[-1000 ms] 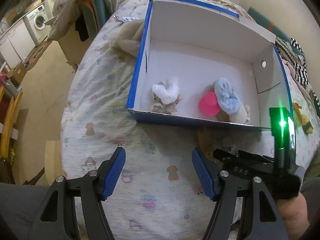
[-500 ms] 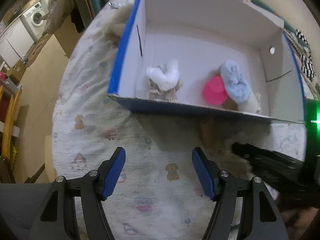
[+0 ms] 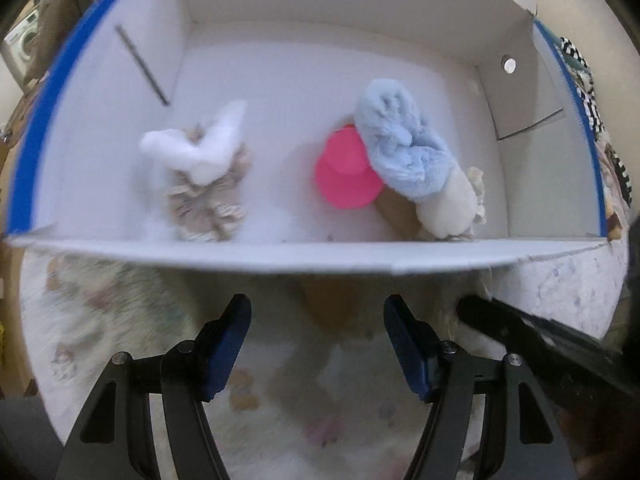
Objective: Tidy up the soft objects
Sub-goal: 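Grasp the bagged small item with the right tool while the left tool grasps the tan piece, then carry the bagged item and tan piece up and into the box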
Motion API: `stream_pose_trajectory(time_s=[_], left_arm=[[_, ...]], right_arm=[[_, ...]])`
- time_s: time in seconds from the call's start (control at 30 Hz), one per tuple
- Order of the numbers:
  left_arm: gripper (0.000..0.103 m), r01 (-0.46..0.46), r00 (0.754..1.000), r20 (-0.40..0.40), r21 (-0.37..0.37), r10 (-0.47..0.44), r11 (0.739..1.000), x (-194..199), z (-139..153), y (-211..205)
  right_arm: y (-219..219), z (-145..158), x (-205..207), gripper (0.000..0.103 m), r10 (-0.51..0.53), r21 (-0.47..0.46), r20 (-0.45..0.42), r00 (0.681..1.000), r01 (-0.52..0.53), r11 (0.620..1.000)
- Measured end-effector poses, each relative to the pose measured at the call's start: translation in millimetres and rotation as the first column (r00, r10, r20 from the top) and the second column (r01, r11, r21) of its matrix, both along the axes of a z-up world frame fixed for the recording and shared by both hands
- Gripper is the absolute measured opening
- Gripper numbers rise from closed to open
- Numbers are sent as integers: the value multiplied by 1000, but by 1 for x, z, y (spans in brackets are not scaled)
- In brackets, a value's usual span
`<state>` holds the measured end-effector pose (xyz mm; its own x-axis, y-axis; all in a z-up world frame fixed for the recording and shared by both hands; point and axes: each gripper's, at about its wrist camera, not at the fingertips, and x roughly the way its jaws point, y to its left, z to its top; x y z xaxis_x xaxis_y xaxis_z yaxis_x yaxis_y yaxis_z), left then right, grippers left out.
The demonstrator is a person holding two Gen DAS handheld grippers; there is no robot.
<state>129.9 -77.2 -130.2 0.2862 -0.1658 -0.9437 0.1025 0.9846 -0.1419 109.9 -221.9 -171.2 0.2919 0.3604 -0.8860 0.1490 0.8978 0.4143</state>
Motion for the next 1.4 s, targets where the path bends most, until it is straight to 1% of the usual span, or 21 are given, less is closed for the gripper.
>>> stream_pose_trajectory(time_s=[0.03,0.07,0.13,0.17,0.2,0.23,0.27,0.3,0.33,0.4,0.5,0.6,0.67,0.73,0.77,0.9,1.03,1.13,1.27,1.37,1.4], left_arm=[[64,7,1000,0,-2,-7,1000,3,-3,-5],[61,11,1000,0,1,-11,1000,7,-7,-8],[50,16,1000,2,6,-16,1000,13,-14,-12],[36,13,1000,1,22,-13,1000,16,-19,-13],[29,7,1000,-1,35,-7,999,19,-22,-12],[25,2,1000,-8,39,-2,999,21,-27,-10],[12,-1,1000,-23,36,2,999,24,-33,-7],[5,-4,1000,-27,38,5,999,26,-36,-7],[5,-9,1000,-19,33,9,999,27,-36,-5],[4,6,1000,-4,-19,-6,1000,28,-35,-3],[4,16,1000,2,-24,-16,1000,27,-34,1],[4,12,1000,5,-3,-12,1000,24,-32,7],[4,6,1000,18,33,-7,999,21,-28,11],[4,-6,1000,24,47,4,999,19,-26,17],[4,-21,999,34,67,19,998,16,-24,23],[4,-75,997,22,93,73,993,9,-20,46],[4,-109,994,30,109,106,988,1,-14,69],[4,-113,993,49,129,108,985,-10,-4,85],[4,-135,989,83,178,122,975,-18,7,98],[4,-154,985,106,190,135,970,-31,18,112],[4,-157,984,113,197,137,968,-27,21,117]], right_arm=[[-2,0,1,27,1,7,-1,1000,-1,1000],[-5,0,1,27,2,10,-2,1000,-2,1000],[-19,2,1,27,2,9,-4,1000,-2,1000],[-22,3,0,27,1,11,-6,1000,-1,1000],[-24,3,0,27,-1,11,-7,1000,1,1000],[-24,3,2,27,-3,11,-8,1000,3,1000],[-24,2,2,27,-4,14,-8,1000,4,1000],[-23,2,3,27,-5,21,-9,1000,5,1000],[-23,3,3,27,-5,29,-7,1000,5,1000],[-22,5,4,27,1,26,0,1000,-1,1000],[-23,6,4,27,6,25,-2,1000,-6,1000],[-22,7,4,27,8,22,0,1000,-8,1000],[-22,10,3,27,9,21,6,1000,-9,1000],[-21,12,2,27,12,18,10,1000,-12,1000],[-18,12,0,27,13,15,12,1000,-13,1000],[-16,21,-6,27,23,30,32,999,-24,999],[-11,30,-15,27,43,32,55,998,-45,998],[-6,34,-21,27,66,22,64,996,-68,997],[-1,38,-27,27,96,4,74,993,-96,995],[0,41,-35,27,100,7,75,992,-101,995],[0,42,-37,27,97,10,77,992,-98,995]])
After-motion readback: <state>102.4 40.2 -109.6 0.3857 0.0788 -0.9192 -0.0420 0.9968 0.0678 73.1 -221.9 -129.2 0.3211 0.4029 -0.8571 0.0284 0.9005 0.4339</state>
